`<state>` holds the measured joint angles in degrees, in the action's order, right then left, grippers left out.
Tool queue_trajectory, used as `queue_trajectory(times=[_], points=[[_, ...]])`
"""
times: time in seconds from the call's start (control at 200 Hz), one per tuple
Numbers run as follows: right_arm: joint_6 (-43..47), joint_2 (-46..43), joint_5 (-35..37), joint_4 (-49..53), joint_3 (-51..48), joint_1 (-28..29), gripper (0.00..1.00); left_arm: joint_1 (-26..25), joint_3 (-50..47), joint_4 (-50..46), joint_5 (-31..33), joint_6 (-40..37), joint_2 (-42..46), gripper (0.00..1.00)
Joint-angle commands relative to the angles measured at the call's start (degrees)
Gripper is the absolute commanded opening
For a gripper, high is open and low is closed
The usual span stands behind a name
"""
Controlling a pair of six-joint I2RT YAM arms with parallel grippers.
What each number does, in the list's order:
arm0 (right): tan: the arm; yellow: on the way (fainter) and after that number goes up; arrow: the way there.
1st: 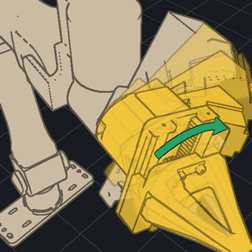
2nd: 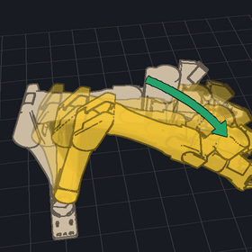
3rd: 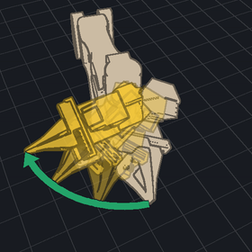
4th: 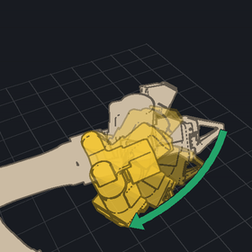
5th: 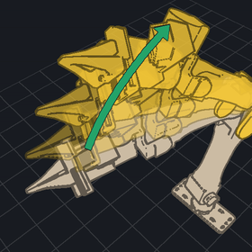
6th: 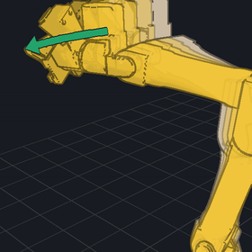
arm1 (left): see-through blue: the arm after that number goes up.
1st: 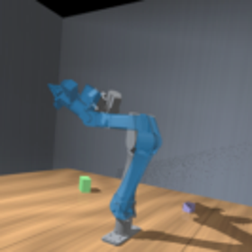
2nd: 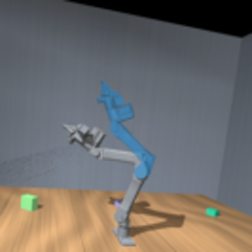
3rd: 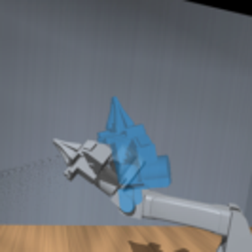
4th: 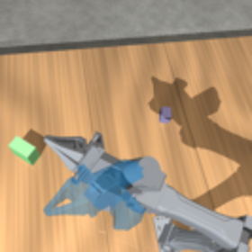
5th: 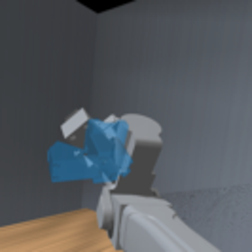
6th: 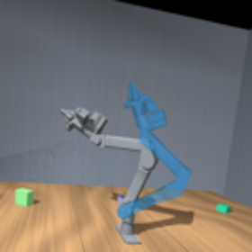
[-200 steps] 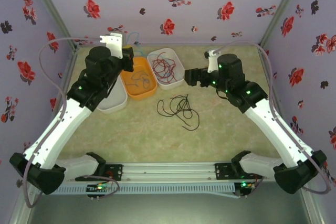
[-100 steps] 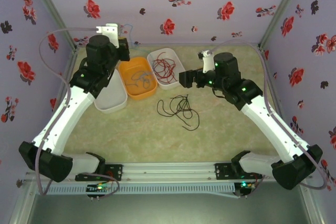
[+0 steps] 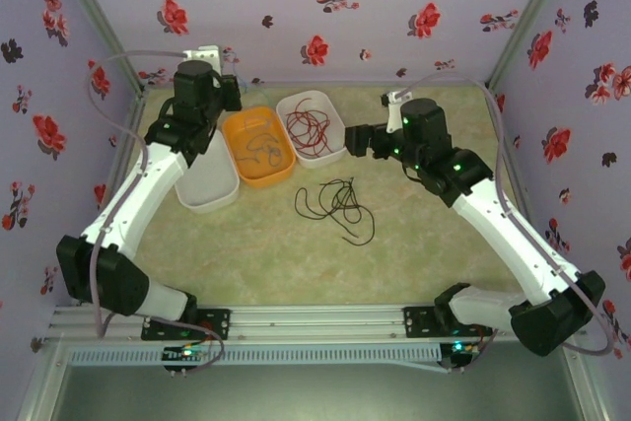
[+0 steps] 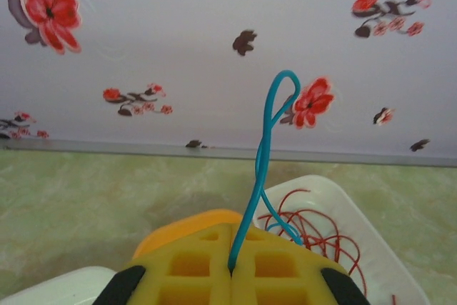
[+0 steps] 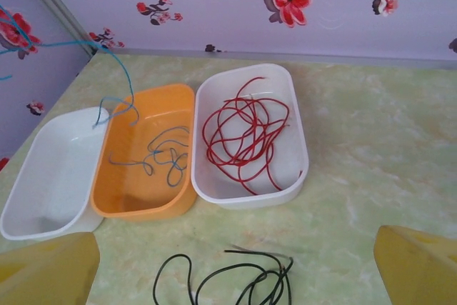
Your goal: Untangle the cables
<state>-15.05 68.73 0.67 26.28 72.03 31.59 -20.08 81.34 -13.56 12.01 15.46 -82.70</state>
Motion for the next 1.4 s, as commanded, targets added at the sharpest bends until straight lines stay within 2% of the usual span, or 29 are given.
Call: queue_trajectory(times=[0.0,0.53,0.855,1.0,1.105,1.165,1.25,1.395], points=[[-0.5,1.2,3.1,0.2,1.3,-0.2,0.99,1.6,-1.3,0.6,0.6,3.0,-1.8,0.0],[-0.6,1.1,5.7,0.8,0.9,-0.2,0.99,2.2,2.5,-6.6,7.3,9.1,-16.5,0.0],[-3.7,-2.8,13.0,-2.8,-2.8,-0.3,0.99,-0.1,3.9,-8.7,5.4,9.1,-24.2,0.0],[-4.5,-5.3,13.0,-5.0,-5.8,-0.4,0.99,-1.3,4.6,-9.1,3.0,9.3,-26.9,0.0],[-5.3,-6.0,12.4,-5.4,-6.7,-0.5,0.99,-2.2,5.4,-9.8,1.3,9.1,-28.5,0.07],[-5.8,-5.9,12.5,-4.8,-6.4,-0.7,0.99,-2.6,5.7,-10.2,0.2,9.1,-29.0,0.14],[-6.0,-5.1,12.8,-3.5,-5.7,-0.8,0.99,-3.0,5.9,-10.6,-0.9,9.1,-29.0,0.34],[-6.2,-3.3,14.7,-0.2,-4.4,-0.8,0.99,-3.9,5.6,-11.6,-2.2,8.2,-26.4,0.61]])
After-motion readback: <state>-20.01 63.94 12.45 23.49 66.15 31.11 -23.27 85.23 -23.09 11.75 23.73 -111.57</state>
